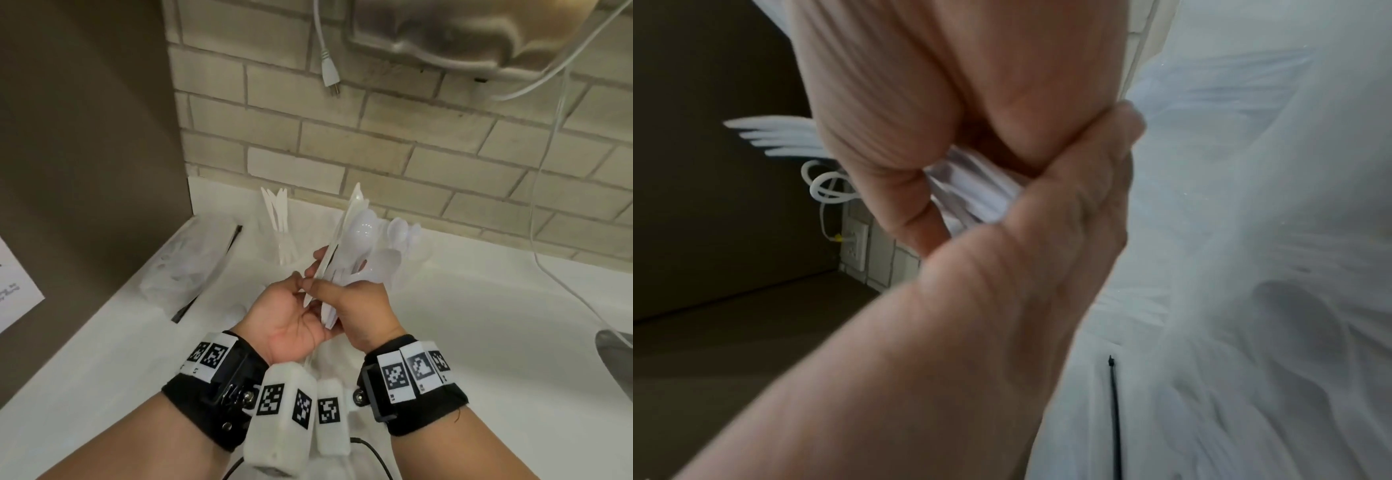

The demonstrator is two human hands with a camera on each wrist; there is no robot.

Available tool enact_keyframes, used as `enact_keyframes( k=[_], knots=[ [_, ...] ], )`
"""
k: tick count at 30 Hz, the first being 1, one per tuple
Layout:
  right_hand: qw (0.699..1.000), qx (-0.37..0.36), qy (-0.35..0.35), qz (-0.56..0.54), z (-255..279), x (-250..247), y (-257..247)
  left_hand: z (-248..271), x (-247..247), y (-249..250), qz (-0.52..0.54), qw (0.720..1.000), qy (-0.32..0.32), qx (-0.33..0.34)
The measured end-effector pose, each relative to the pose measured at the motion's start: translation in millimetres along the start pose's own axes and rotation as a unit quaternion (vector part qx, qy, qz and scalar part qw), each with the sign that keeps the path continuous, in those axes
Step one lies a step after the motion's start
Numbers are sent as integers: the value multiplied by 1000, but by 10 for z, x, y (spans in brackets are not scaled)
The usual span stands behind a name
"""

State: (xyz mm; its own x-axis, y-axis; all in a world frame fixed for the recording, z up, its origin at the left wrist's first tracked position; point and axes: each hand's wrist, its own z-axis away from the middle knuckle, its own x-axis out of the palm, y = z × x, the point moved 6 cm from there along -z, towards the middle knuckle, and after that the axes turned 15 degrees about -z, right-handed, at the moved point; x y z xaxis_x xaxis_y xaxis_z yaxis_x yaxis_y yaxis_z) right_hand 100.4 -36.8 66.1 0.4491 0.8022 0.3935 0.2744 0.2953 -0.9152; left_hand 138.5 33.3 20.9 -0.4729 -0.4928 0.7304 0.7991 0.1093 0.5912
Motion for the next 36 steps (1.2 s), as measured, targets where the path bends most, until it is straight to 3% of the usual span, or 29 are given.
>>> enact_keyframes(
  k=[2, 4, 6, 9, 11, 14, 18, 21, 24, 28, 31, 33, 34, 36],
  knots=[
    [999, 20, 23, -21, 2, -20, 61, -2, 0, 22, -13, 1000, -10, 6],
    [998, 24, 26, -51, 1, -24, 44, 3, -37, 48, -90, 996, -9, 4],
    [999, 20, 7, -48, -4, -31, 19, 23, -37, 150, -175, 983, -11, 51],
    [998, 30, -45, 43, -4, 9, 100, 91, 75, 321, -348, 926, -37, 143],
    [986, 60, -71, 137, -3, 53, 221, 128, 141, 356, -457, 877, -30, 142],
    [979, 87, -119, 142, 35, 135, 297, 144, 184, 403, -500, 855, 14, 139],
    [975, 99, -143, 138, 39, 169, 204, 153, 170, 471, -448, 871, 101, 174],
    [969, 105, -146, 170, 17, 180, 175, 171, 183, 456, -433, 874, 118, 189],
    [971, 113, -139, 156, 54, 185, 180, 175, 209, 426, -429, 882, 68, 183],
    [974, 131, -157, 100, 126, 253, 205, 222, 236, 440, -469, 867, -6, 169],
    [961, 119, -160, 192, 54, 212, 210, 198, 133, 515, -443, 873, 70, 190],
    [938, 115, -140, 296, -30, 108, 173, 159, 13, 583, -332, 907, 136, 218],
    [933, 101, -111, 327, -73, 59, 109, 158, -30, 616, -275, 920, 156, 233],
    [944, 41, -24, 328, -153, -7, -82, 133, -142, 656, -237, 916, 197, 255]
  ],
)
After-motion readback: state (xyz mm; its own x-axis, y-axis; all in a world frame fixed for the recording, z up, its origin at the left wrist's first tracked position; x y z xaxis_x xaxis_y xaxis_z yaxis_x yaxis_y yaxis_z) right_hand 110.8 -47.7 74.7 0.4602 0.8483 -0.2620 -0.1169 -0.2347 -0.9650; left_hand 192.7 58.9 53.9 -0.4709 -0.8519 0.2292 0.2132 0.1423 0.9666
